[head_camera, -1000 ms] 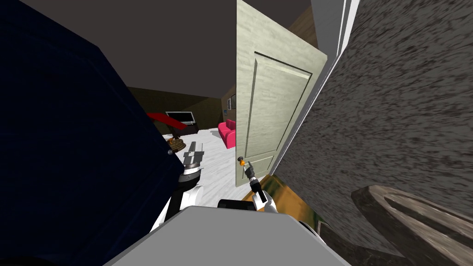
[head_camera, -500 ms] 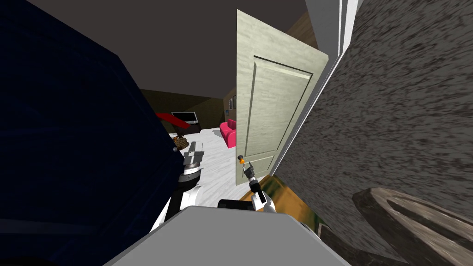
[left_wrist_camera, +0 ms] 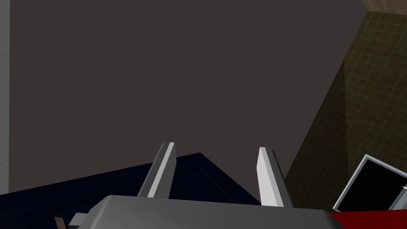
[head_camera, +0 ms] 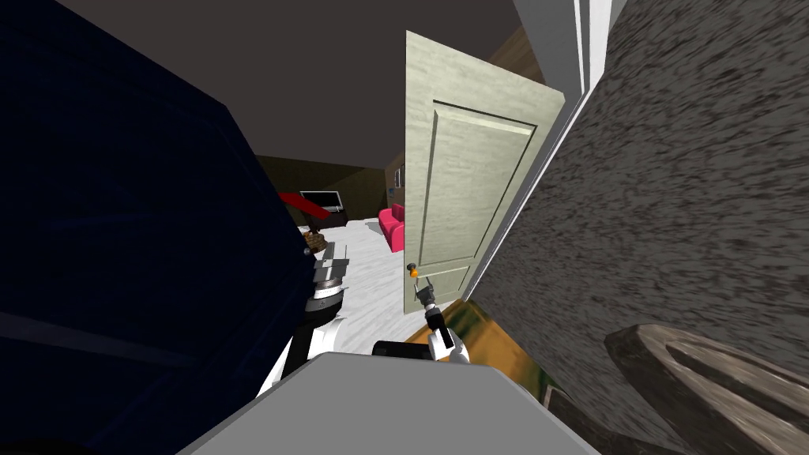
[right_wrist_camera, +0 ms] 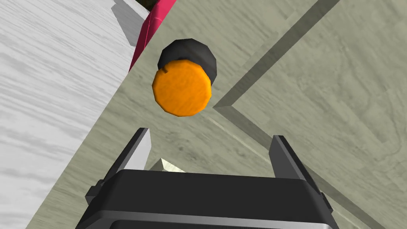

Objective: Push the door open

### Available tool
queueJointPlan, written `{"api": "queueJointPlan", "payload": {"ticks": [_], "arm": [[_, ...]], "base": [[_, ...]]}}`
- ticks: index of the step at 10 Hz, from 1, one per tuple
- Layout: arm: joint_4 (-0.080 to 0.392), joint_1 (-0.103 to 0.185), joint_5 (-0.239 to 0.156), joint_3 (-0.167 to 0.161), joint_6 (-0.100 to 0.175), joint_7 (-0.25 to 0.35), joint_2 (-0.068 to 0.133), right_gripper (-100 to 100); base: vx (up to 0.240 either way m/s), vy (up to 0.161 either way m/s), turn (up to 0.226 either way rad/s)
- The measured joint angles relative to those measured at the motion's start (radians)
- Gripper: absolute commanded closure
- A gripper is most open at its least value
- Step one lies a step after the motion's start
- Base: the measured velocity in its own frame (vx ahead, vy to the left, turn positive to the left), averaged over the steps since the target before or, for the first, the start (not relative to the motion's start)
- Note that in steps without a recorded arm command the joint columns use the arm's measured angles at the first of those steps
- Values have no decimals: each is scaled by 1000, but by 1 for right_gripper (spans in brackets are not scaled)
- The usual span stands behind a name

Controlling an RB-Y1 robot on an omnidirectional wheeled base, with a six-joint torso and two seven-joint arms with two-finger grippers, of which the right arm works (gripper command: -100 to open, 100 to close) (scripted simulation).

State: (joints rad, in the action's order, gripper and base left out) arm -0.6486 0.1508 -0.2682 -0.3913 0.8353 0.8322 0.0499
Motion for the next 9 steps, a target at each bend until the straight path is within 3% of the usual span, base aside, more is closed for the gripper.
{"api": "queueJointPlan", "payload": {"ticks": [9], "arm": [[-20, -15, -96, -23, -10, 218, -27, -100]], "base": [[-48, -30, 61]]}}
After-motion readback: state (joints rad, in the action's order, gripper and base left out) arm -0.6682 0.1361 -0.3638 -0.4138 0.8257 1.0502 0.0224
